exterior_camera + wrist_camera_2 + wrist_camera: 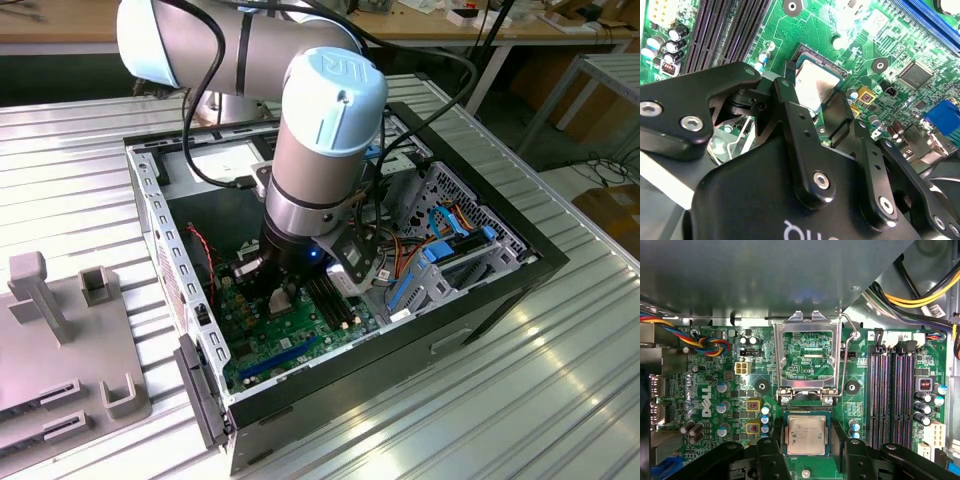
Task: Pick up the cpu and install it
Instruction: 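Place the cpu into insertion slot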
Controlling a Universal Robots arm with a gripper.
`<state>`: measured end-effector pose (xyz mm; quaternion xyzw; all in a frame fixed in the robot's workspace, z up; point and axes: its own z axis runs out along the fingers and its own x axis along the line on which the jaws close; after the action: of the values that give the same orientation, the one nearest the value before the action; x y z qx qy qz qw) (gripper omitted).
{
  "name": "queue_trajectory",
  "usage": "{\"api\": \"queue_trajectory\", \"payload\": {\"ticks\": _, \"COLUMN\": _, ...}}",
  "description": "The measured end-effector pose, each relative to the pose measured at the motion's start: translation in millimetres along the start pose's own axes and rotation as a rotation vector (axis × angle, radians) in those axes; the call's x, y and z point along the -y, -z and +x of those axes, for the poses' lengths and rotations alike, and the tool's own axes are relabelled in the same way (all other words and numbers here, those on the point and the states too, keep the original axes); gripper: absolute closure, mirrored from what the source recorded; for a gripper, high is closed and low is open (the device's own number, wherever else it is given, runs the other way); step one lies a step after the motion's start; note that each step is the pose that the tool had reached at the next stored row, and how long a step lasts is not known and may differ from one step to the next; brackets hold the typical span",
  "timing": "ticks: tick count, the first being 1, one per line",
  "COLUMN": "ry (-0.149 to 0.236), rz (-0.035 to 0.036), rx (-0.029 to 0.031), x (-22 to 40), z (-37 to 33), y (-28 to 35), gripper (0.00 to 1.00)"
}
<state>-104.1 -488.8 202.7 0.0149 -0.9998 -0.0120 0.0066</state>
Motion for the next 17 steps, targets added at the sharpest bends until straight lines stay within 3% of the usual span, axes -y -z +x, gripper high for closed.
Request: {"api": "queue_trajectory", "payload": {"ticks": 17, "ry": 0.0, "rz": -0.0006, "rx": 0.0001, "x": 0.1, "z": -0.4, "y": -2.5, "gripper": 0.53}}
